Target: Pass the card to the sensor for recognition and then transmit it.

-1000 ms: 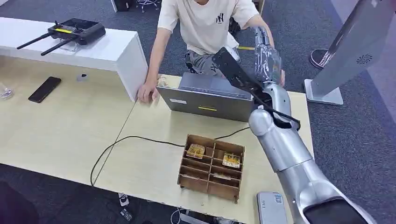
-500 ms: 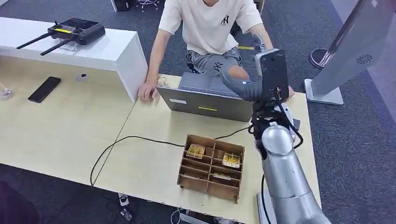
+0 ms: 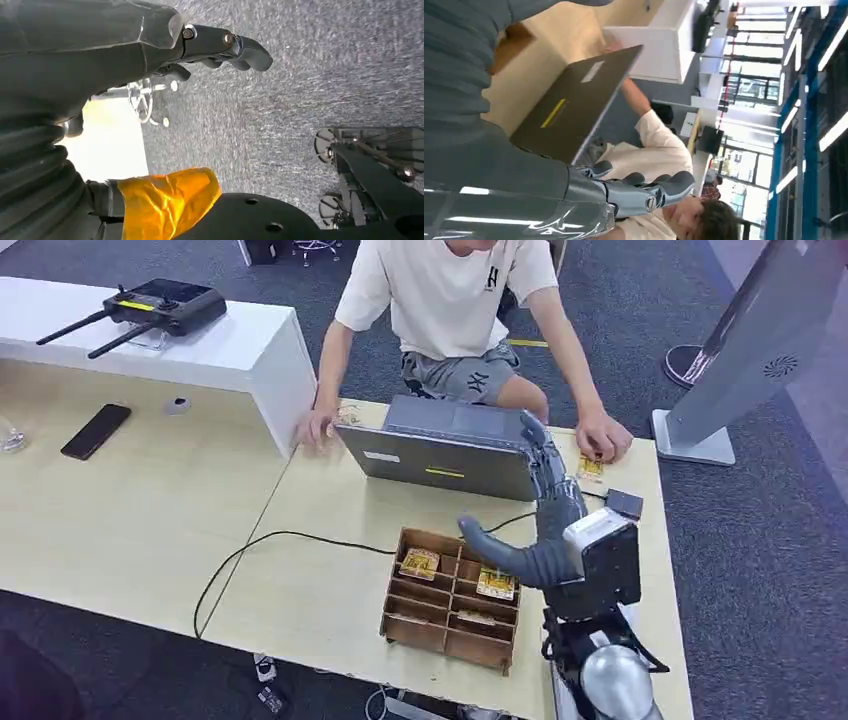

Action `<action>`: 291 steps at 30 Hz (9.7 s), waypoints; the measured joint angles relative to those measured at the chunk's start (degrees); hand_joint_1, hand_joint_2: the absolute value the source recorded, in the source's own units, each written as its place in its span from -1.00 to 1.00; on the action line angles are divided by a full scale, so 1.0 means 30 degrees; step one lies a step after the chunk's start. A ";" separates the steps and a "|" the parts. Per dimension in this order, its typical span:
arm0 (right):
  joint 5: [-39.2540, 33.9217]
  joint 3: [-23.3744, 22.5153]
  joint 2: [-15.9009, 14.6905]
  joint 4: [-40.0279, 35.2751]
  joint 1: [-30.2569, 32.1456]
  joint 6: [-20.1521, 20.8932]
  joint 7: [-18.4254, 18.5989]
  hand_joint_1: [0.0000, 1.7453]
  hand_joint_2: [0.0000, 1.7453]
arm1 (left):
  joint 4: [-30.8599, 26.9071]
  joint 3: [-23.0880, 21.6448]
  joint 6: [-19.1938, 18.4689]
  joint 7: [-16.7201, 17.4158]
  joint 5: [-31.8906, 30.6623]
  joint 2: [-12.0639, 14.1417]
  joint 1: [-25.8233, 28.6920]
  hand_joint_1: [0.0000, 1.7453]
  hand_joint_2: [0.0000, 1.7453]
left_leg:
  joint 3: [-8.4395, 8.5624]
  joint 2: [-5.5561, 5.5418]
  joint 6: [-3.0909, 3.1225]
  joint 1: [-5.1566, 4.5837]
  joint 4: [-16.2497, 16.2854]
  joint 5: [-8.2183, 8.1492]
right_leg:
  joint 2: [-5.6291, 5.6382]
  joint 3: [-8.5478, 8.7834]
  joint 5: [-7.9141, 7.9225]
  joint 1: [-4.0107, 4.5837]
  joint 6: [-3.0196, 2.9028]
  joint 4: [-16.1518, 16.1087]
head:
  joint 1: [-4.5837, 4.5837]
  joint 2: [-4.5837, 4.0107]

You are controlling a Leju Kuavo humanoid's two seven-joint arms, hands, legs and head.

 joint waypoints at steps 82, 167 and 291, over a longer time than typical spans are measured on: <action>2.0959 0.3147 -0.2892 0.5080 0.2453 -0.4713 0.5609 0.26 1.00 | -0.0109 0.0845 -0.0299 0.0058 -0.0408 0.0029 0.0194 -1.00 1.00 | 0.0001 0.0004 0.0005 0.0000 -0.0001 -0.0002 | 0.0002 0.0005 0.0001 -0.0001 0.0001 0.0001 | -0.0007 0.0000; 2.1054 0.2491 -0.3110 0.4402 0.3801 -0.4007 0.5625 0.06 1.00 | -0.0124 0.1034 -0.0320 0.0000 0.0051 0.0015 0.0205 -1.00 1.00 | 0.0002 0.0006 0.0013 -0.0002 -0.0001 -0.0008 | 0.0003 0.0002 -0.0001 -0.0002 0.0002 -0.0001 | 0.0000 0.0000; 1.8642 0.3540 -0.3205 0.4205 0.3012 -0.2980 0.5115 0.00 1.00 | -0.0415 0.1697 -0.0364 -0.0175 0.0058 -0.0131 0.0200 -1.00 1.00 | -0.0001 0.0004 0.0014 -0.0004 0.0000 -0.0008 | 0.0000 0.0006 -0.0001 -0.0004 0.0003 -0.0002 | 0.0000 0.0000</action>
